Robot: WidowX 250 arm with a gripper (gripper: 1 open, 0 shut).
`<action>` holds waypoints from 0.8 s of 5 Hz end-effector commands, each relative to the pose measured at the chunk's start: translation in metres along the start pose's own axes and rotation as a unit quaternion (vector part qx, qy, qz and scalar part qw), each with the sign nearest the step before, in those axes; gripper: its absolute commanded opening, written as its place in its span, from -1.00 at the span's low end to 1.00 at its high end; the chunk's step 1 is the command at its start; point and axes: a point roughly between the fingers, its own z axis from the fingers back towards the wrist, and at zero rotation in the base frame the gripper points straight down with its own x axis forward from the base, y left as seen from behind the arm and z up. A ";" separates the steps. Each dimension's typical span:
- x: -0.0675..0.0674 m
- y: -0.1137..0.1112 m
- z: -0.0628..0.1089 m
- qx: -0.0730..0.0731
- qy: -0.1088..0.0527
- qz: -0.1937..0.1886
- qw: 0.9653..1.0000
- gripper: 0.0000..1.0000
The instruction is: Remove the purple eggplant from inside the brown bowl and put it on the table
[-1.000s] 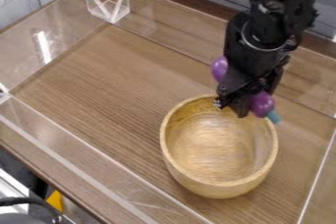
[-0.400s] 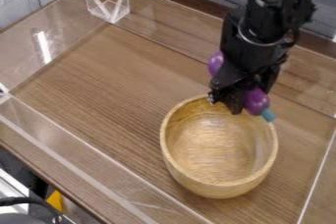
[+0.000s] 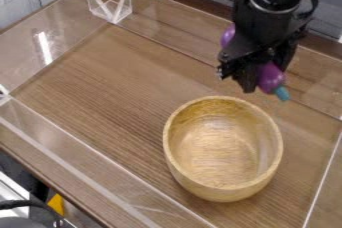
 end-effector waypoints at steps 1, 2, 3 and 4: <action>0.009 -0.011 0.027 -0.045 -0.020 -0.002 0.999 -1.00; 0.016 -0.012 0.024 -0.055 -0.021 -0.053 0.997 -1.00; 0.024 -0.012 0.017 -0.063 -0.024 -0.108 0.992 -1.00; 0.022 -0.019 0.013 -0.068 -0.036 -0.138 0.988 -1.00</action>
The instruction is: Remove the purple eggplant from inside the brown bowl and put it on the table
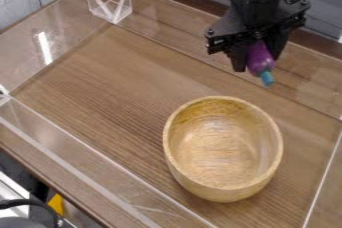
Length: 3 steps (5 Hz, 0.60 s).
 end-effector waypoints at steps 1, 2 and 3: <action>0.002 -0.017 0.009 -0.026 -0.023 -0.039 0.999 -1.00; 0.019 -0.022 -0.002 -0.028 -0.037 -0.066 0.997 -1.00; 0.034 -0.025 -0.012 -0.027 -0.049 -0.092 0.994 -1.00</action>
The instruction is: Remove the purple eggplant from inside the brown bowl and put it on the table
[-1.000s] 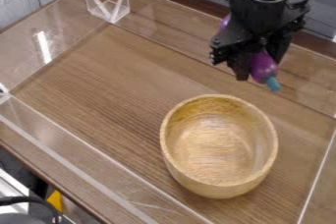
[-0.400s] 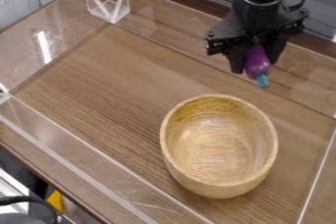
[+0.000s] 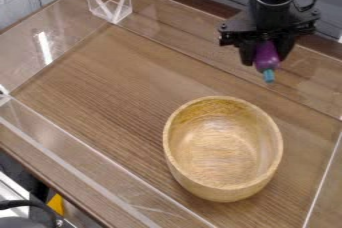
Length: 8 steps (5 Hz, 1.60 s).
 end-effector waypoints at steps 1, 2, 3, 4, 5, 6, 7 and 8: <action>0.014 -0.004 0.017 -0.013 -0.035 -0.012 0.999 -1.00; 0.014 0.000 0.019 -0.003 -0.045 -0.020 0.999 -1.00; 0.018 0.002 0.020 -0.003 -0.051 -0.048 0.998 -1.00; 0.022 0.003 0.023 -0.004 -0.057 -0.073 0.996 -1.00; 0.024 0.012 0.022 -0.009 -0.059 -0.104 0.993 -1.00; 0.025 0.020 0.021 -0.011 -0.063 -0.118 0.991 -1.00; 0.029 0.010 0.027 -0.021 -0.067 -0.137 0.988 -1.00; 0.034 -0.001 0.033 -0.029 -0.072 -0.153 0.985 -1.00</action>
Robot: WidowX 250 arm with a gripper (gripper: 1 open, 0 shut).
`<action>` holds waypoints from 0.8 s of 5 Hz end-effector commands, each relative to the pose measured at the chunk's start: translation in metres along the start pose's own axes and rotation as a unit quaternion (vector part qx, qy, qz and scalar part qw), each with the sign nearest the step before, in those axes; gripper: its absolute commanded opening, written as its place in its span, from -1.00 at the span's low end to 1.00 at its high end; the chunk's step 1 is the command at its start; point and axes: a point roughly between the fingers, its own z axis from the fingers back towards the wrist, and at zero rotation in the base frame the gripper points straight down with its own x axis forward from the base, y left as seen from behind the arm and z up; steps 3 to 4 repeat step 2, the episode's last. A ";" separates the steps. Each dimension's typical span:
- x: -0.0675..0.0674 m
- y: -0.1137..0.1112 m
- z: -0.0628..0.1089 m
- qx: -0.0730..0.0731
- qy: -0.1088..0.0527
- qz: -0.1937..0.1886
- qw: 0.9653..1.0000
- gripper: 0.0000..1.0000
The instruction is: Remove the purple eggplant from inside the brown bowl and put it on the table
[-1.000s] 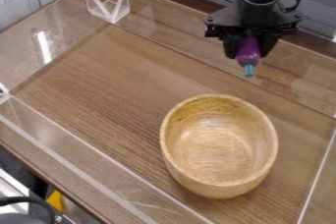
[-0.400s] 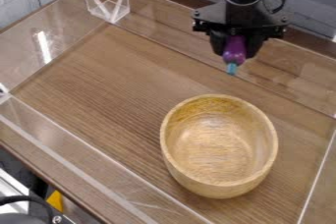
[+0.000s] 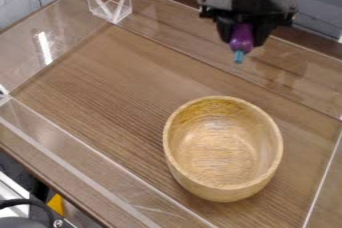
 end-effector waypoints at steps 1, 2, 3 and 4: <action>0.017 -0.008 0.023 -0.013 -0.036 0.003 0.999 -1.00; 0.016 -0.013 0.023 -0.009 -0.035 -0.005 0.999 -1.00; 0.016 -0.013 0.023 -0.009 -0.035 -0.005 0.999 -1.00; 0.016 -0.013 0.023 -0.009 -0.035 -0.005 0.999 -1.00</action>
